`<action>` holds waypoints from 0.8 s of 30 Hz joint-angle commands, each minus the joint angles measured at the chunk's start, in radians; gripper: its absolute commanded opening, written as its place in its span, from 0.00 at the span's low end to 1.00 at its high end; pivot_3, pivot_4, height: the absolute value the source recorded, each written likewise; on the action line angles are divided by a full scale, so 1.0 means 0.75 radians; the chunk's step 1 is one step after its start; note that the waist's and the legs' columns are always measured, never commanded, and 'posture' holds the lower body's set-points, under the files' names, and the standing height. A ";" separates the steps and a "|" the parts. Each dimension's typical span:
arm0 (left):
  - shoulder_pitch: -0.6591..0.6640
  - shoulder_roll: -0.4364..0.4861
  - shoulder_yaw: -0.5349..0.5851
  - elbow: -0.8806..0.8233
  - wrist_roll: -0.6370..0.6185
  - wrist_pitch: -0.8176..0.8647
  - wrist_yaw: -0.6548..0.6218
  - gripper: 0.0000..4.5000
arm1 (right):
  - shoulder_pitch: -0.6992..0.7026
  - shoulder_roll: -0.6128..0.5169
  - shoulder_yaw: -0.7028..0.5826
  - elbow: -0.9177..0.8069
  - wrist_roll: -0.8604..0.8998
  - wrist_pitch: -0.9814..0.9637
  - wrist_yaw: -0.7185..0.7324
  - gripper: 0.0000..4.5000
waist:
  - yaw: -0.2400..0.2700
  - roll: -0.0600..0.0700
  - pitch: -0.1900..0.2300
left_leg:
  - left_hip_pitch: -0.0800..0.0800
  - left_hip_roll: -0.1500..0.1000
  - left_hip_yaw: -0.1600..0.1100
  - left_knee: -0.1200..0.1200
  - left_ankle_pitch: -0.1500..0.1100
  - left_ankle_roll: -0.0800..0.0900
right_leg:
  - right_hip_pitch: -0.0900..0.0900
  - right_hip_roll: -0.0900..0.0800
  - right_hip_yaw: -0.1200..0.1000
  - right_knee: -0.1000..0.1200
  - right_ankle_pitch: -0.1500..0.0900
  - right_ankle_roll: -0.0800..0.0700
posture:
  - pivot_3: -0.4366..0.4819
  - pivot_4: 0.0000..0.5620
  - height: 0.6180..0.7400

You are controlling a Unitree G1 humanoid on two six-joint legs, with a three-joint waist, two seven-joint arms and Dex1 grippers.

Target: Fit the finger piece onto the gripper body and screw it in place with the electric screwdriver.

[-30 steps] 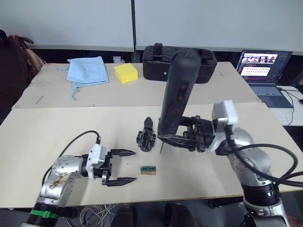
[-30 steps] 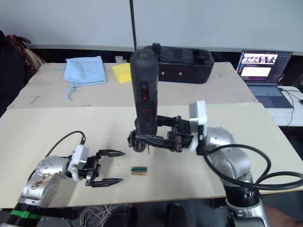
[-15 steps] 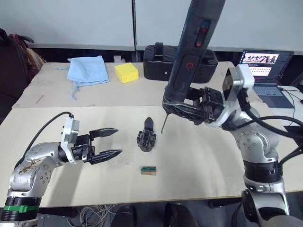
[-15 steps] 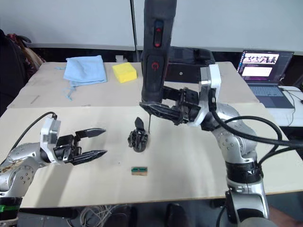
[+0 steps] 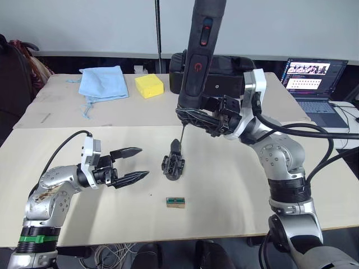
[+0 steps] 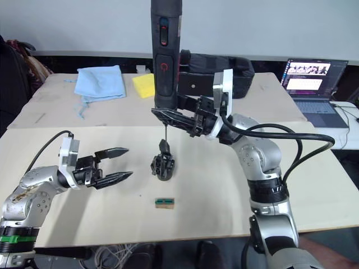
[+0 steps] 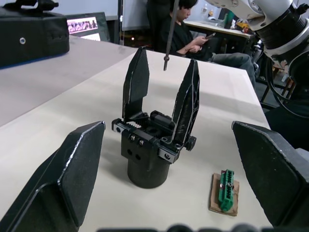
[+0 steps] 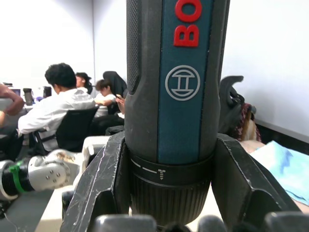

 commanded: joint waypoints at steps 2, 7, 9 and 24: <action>-0.015 -0.023 -0.030 0.034 0.057 -0.072 -0.012 1.00 | -0.060 0.044 -0.010 -0.012 -0.002 -0.057 0.003 0.43 | -0.002 0.000 0.000 | 0.000 0.000 0.000 0.000 0.000 0.000 | 0.000 0.000 0.000 0.000 0.000 0.001 | 0.48 0.27 1.00; -0.032 -0.060 -0.059 0.089 0.108 -0.116 -0.006 1.00 | -0.064 0.089 0.026 0.025 -0.056 -0.089 0.018 0.43 | -0.006 0.000 0.000 | 0.000 0.000 0.000 0.000 0.000 0.000 | 0.000 0.000 0.000 0.000 0.004 0.007 | 0.48 0.27 1.00; -0.039 -0.070 -0.070 0.111 0.132 -0.140 -0.008 1.00 | -0.059 0.101 0.040 0.041 -0.077 -0.103 0.026 0.43 | -0.007 0.000 0.000 | 0.000 0.000 0.000 0.000 0.000 0.000 | 0.000 0.000 -0.001 0.000 0.004 0.007 | 0.48 0.27 1.00; -0.030 -0.108 -0.112 0.156 0.178 -0.219 -0.012 1.00 | -0.008 0.158 0.101 0.062 -0.142 -0.119 0.056 0.43 | -0.020 0.000 0.000 | 0.000 0.000 -0.001 0.000 0.000 0.000 | 0.000 0.000 -0.001 0.000 0.005 0.007 | 0.48 0.27 1.00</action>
